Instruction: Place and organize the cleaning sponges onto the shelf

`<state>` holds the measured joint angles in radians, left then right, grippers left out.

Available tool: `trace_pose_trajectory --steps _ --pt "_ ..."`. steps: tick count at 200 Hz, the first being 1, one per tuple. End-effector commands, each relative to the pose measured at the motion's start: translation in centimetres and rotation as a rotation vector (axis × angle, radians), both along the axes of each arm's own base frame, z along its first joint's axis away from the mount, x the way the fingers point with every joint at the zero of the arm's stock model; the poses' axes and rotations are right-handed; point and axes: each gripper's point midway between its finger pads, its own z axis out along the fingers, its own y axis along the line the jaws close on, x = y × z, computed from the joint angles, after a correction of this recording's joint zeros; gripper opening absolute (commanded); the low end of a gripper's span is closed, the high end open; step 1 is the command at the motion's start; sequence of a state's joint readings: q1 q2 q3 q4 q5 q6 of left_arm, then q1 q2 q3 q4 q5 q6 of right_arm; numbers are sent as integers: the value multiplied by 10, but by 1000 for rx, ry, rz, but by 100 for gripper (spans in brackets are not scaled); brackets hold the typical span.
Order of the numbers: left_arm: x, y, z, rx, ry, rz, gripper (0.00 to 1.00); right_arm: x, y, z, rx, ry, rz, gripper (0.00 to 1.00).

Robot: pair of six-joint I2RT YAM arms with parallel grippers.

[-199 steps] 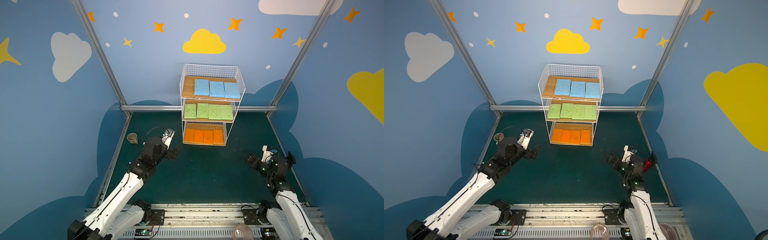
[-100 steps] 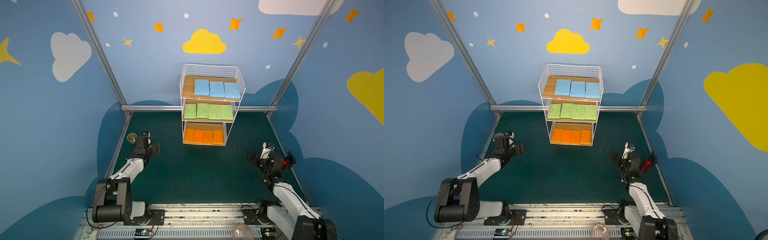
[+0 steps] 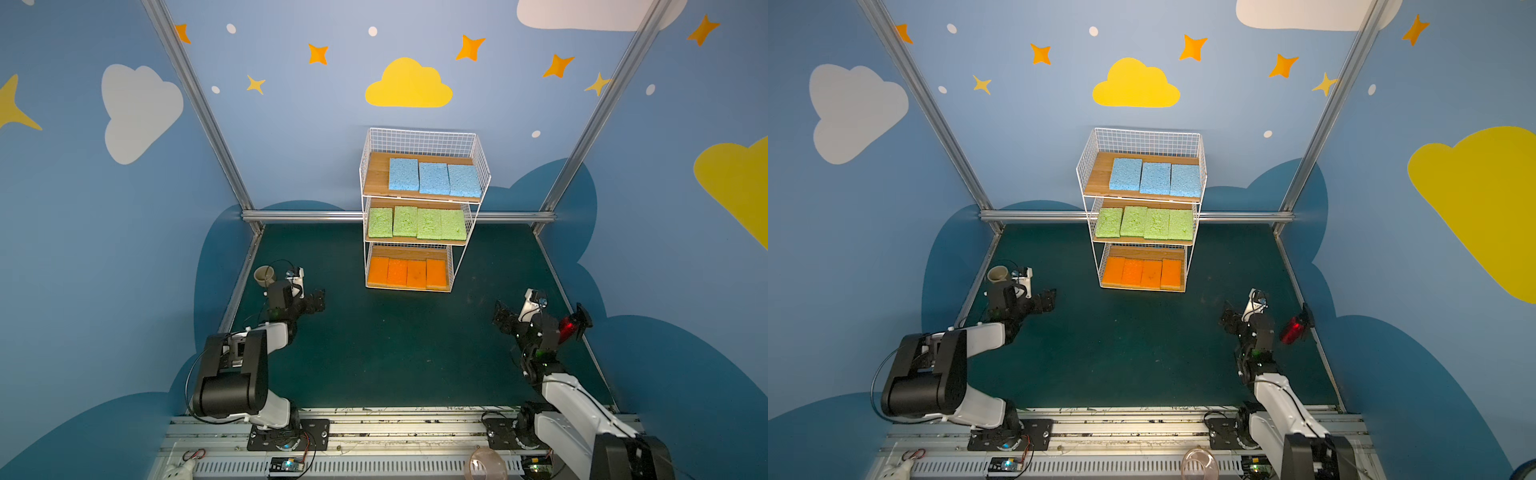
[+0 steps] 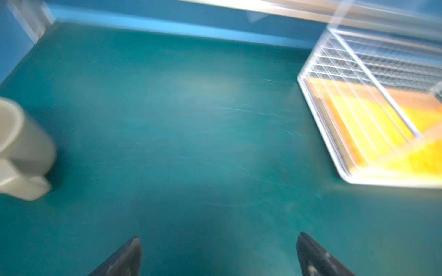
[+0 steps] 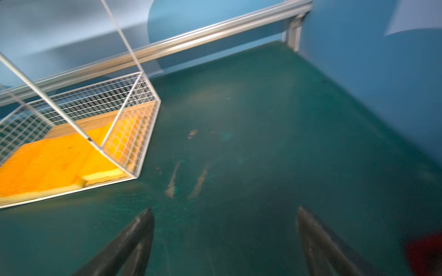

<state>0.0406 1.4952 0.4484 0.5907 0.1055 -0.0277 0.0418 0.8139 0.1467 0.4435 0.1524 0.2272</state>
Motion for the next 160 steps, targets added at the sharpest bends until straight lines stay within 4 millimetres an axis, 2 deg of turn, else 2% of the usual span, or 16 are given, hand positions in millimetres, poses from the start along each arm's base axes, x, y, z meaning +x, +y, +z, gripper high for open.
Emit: trace_pose_trajectory --steps 1,26,55,83,95,107,121,140,145,160 --pt "4 -2 20 110 -149 6 100 -13 -24 7 -41 -58 -127 91" --pt "-1 2 20 126 -205 51 100 -7 -19 8 -20 -97 -96 92" --pt "5 9 16 139 -151 89 100 11 -12 9 -43 -105 -56 92" --pt "8 12 14 139 -128 107 100 24 -17 -2 -54 -70 -89 92" --pt "10 14 14 135 -122 117 100 36 -15 -6 -70 -55 -72 92" --pt "10 14 14 135 -120 116 100 52 3 -16 -92 32 33 92" --pt "10 14 14 134 -121 114 100 69 10 -25 -186 45 85 92" --pt "10 14 14 133 -119 115 100 96 20 -31 -175 119 140 92" --pt "10 14 14 131 -119 117 100 94 21 -41 -185 195 147 92" --pt "10 15 14 128 -117 117 100 90 18 -44 -123 280 128 92"
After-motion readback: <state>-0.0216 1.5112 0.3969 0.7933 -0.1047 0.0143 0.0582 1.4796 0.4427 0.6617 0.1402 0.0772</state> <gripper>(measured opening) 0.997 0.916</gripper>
